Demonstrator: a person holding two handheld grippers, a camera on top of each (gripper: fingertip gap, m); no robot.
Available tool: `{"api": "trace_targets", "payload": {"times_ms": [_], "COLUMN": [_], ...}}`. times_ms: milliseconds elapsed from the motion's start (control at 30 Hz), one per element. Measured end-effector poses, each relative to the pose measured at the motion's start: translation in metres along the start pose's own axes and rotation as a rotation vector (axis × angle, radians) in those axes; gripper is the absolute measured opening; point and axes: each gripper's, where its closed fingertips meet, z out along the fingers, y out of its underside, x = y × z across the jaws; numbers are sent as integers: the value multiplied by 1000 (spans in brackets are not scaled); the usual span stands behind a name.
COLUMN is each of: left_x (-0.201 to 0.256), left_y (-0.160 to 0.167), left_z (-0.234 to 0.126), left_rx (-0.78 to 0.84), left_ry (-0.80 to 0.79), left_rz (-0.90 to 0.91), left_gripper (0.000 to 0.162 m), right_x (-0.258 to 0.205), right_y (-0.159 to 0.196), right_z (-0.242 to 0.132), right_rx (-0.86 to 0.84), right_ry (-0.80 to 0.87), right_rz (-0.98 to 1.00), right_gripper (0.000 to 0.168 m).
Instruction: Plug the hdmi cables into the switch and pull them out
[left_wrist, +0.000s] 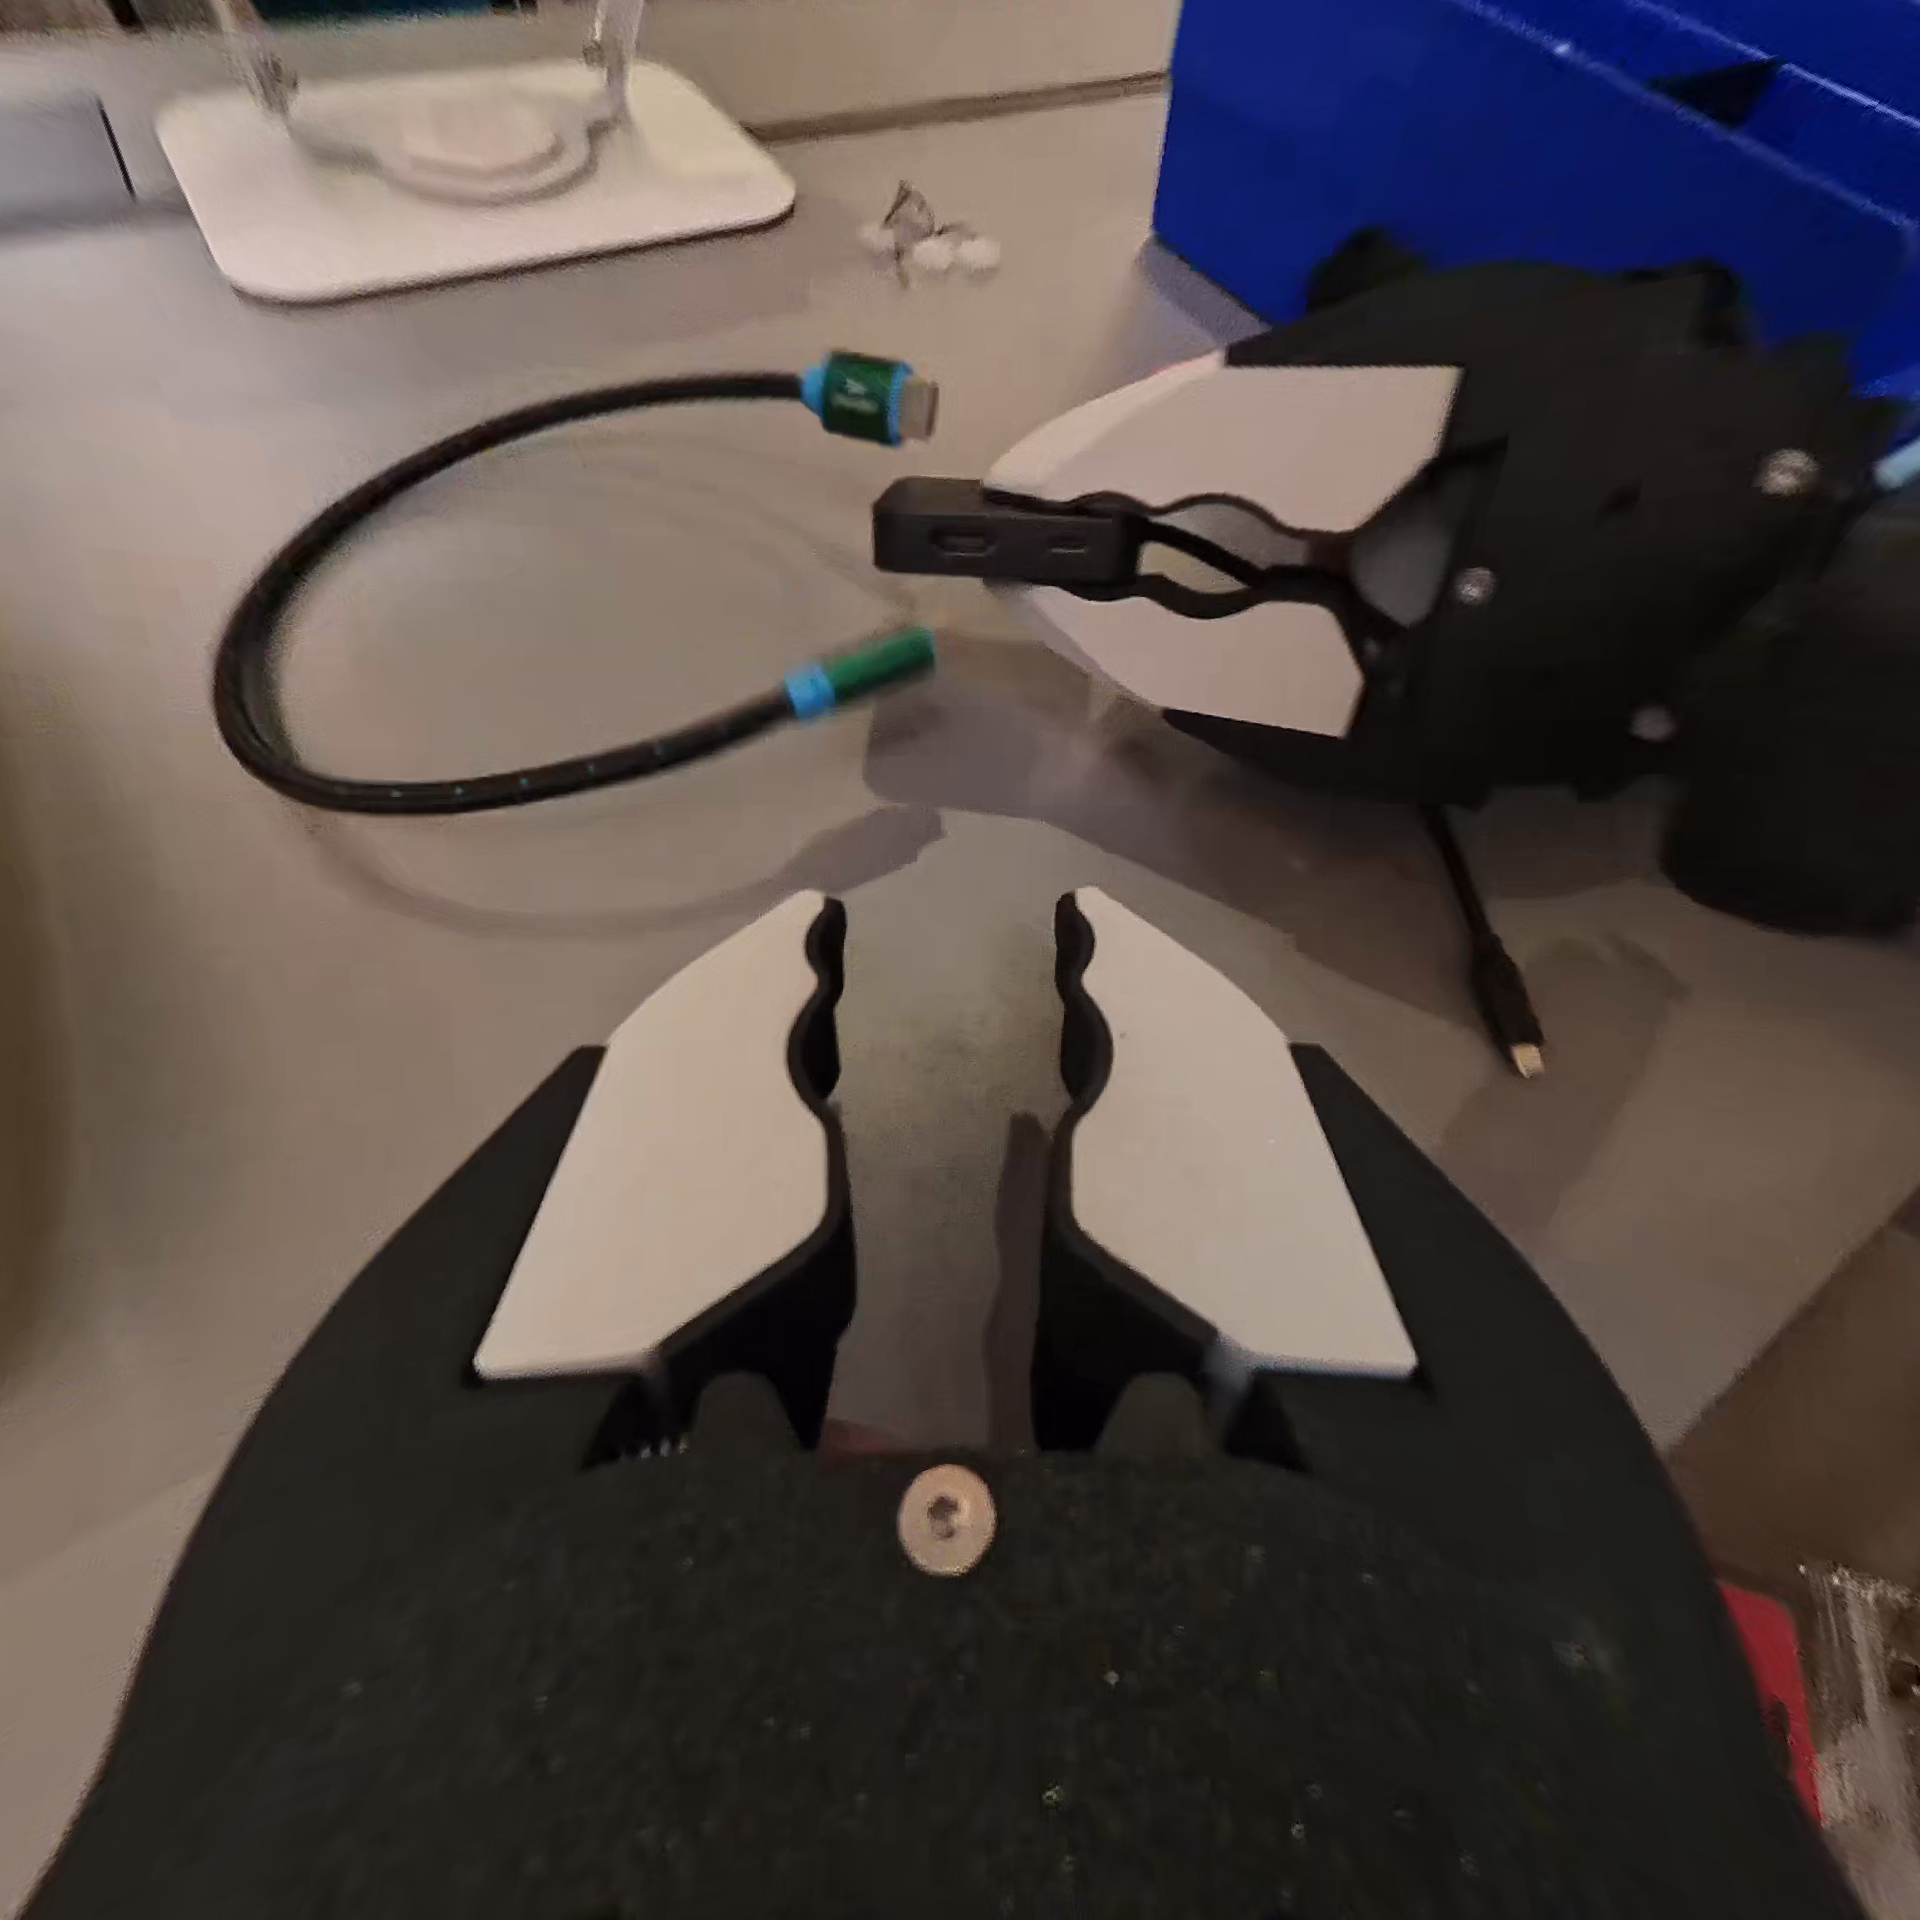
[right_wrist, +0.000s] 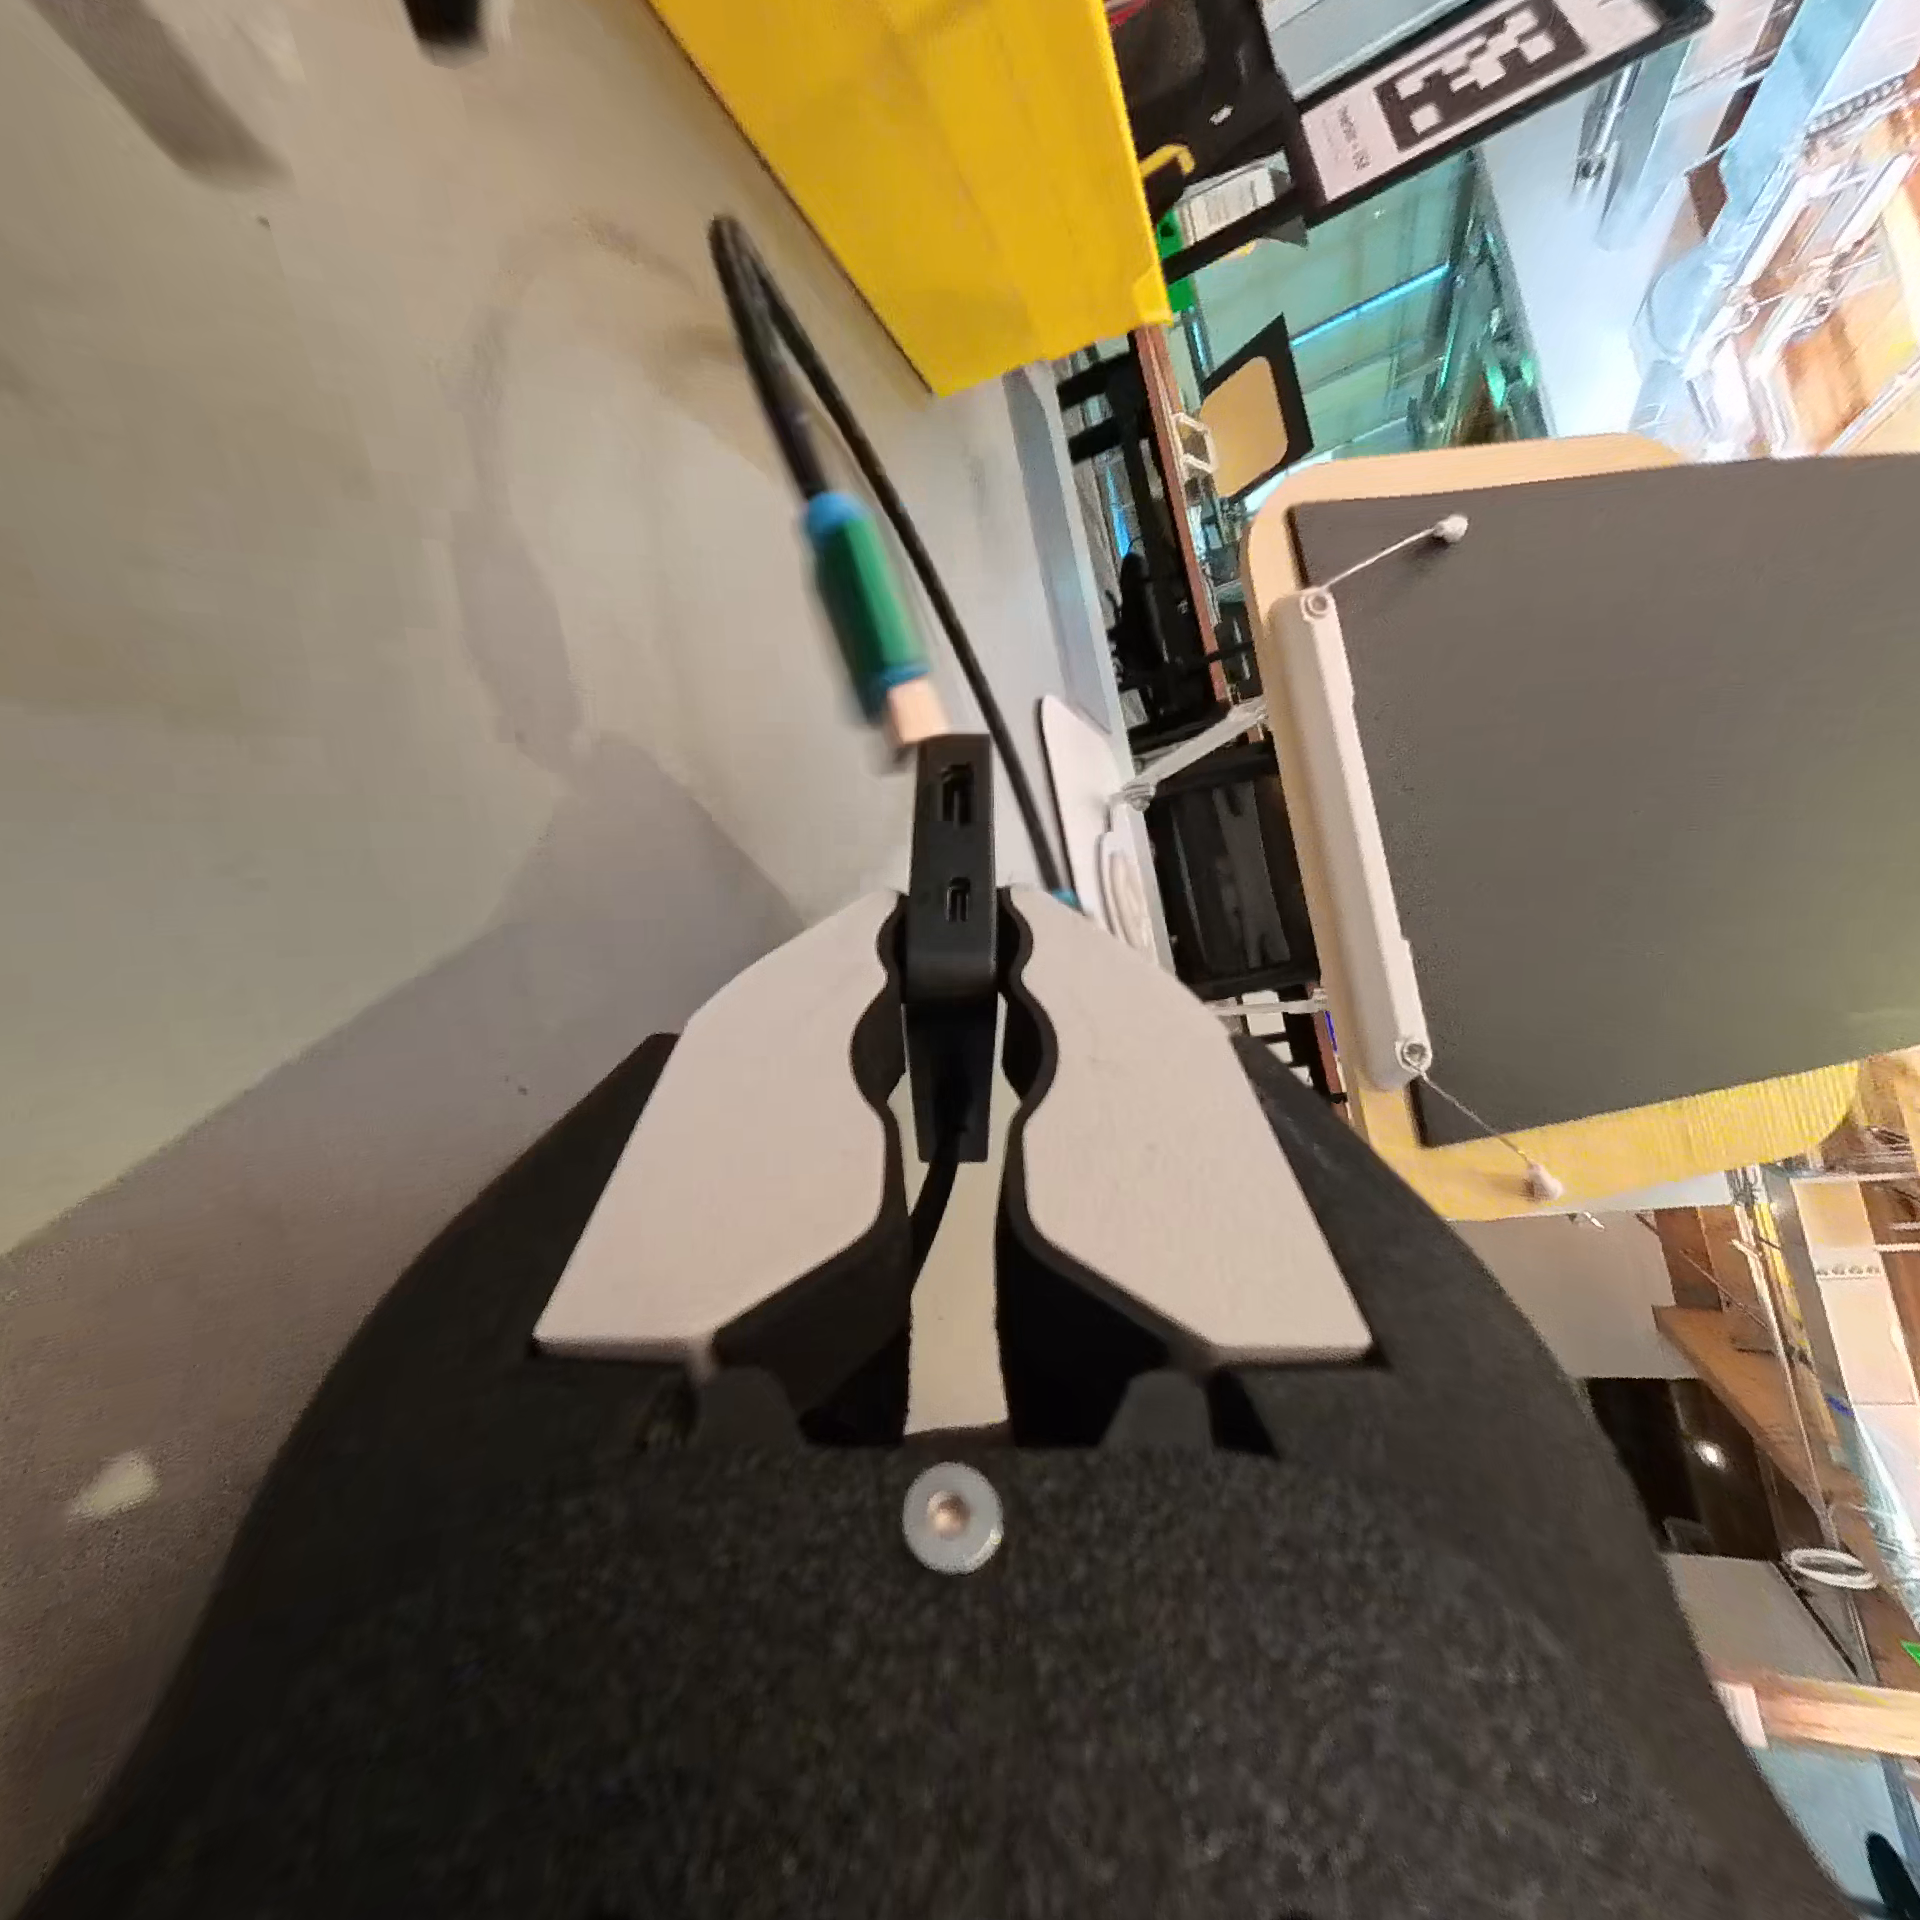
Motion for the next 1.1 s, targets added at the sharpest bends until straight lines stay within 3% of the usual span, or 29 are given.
{"api": "trace_targets", "payload": {"times_ms": [133, 200, 300, 367, 433, 567, 667, 767, 800, 1033, 1100], "left_x": [-5, -12, -35, -39, -49, -47, -52, -36, -30, -23, -29], "left_y": [11, 10, 5, -1, -11, -3, 15, 9, 9, 5, 3], "left_z": [20, 20, 18, 20, 29, 50, 65, 74, 76, 85, 84], "left_rx": [-87, -89, -135, -182, -191, -349, -448, -386, -382, -392, -383], "left_ry": [114, 123, 92, 167, 188, 371, 381, 457, 496, 477, 387], "left_rz": [-189, -197, 89, 271, 393, 395, 406, 338, 283, 246, 308], "left_gripper": [41, 41, 46, 34, 36, 44, 47, 26, 11, 6, 6], "right_x": [-14, -18, -13, -10, -7, -6, -4, -5, -7, -7, -2], "right_y": [2, 6, 10, 12, 14, 16, 15, 12, 10, 13, 18], "right_z": [3, 5, 4, 3, 3, 0, -2, -3, -4, -3, -2], "right_rx": [-26, -46, -47, -49, -48, -35, -25, -11, -6, -17, -41], "right_ry": [-49, -73, -71, -75, -76, -91, -96, -109, -115, -116, -91], "right_rz": [-44, -49, -14, 17, 38, 72, 90, 92, 91, 76, 64], "right_gripper": [13, 13, 13, 13, 13, 13, 13, 13, 13, 13, 13]}}
